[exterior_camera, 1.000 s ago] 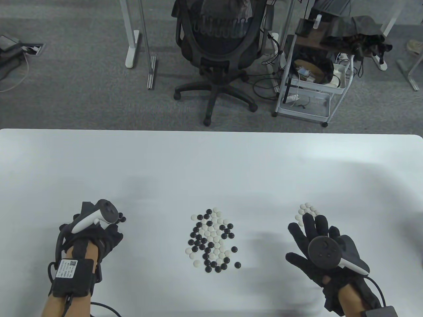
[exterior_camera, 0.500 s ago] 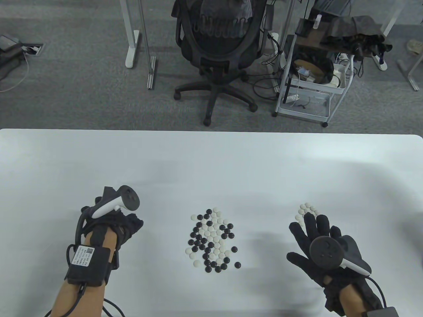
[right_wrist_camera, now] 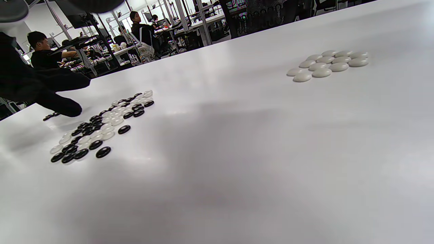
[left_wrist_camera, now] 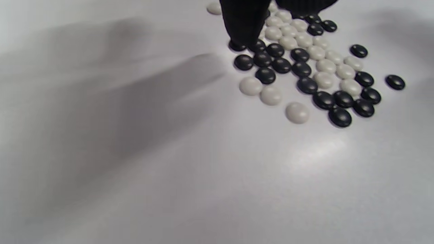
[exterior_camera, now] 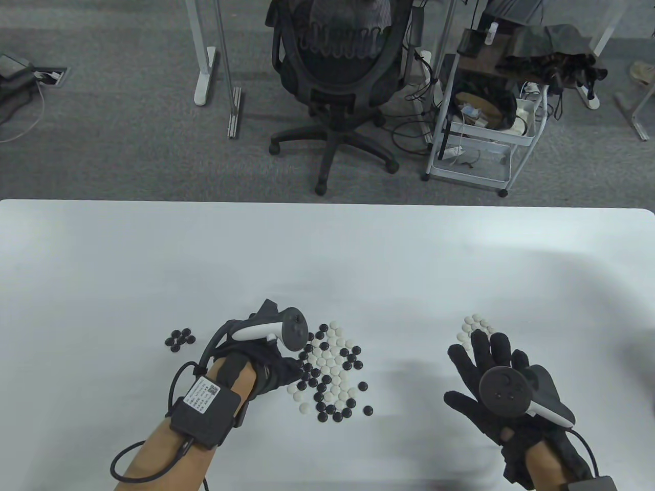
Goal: Go stone sorting task
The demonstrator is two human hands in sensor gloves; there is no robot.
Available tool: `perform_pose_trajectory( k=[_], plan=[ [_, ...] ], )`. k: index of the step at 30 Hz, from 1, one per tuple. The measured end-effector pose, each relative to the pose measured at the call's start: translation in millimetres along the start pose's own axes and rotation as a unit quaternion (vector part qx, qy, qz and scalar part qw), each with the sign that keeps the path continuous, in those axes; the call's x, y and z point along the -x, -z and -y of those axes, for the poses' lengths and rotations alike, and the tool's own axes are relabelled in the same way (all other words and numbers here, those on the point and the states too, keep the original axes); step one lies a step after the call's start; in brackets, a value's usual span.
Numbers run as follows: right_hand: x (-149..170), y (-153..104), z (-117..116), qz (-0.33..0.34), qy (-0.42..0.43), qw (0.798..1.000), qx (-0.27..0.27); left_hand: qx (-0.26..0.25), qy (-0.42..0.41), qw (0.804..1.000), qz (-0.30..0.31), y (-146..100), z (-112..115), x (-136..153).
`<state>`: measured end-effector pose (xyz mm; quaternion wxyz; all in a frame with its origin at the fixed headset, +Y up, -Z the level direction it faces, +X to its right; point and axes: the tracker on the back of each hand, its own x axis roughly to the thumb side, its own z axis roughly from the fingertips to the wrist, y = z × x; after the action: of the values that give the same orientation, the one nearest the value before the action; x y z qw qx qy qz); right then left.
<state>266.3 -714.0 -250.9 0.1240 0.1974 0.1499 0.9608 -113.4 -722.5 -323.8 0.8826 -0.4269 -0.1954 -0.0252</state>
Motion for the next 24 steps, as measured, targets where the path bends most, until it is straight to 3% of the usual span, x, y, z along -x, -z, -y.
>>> perform_pose_trajectory(
  k=[7,11,17,24],
  plan=[
    [0,0,1,-0.001,0.001,1.000,0.000,0.014,0.049,0.998,-0.032,7,19,-3],
    [0,-1,2,0.000,0.003,1.000,0.002,0.009,0.018,0.998,-0.063,-6,31,29],
    [0,1,0,-0.001,0.001,1.000,-0.004,0.008,-0.056,0.988,-0.141,-41,54,100],
    [-1,2,-1,-0.004,-0.002,1.000,-0.008,-0.014,-0.163,0.972,-0.171,-52,69,154]
  ],
)
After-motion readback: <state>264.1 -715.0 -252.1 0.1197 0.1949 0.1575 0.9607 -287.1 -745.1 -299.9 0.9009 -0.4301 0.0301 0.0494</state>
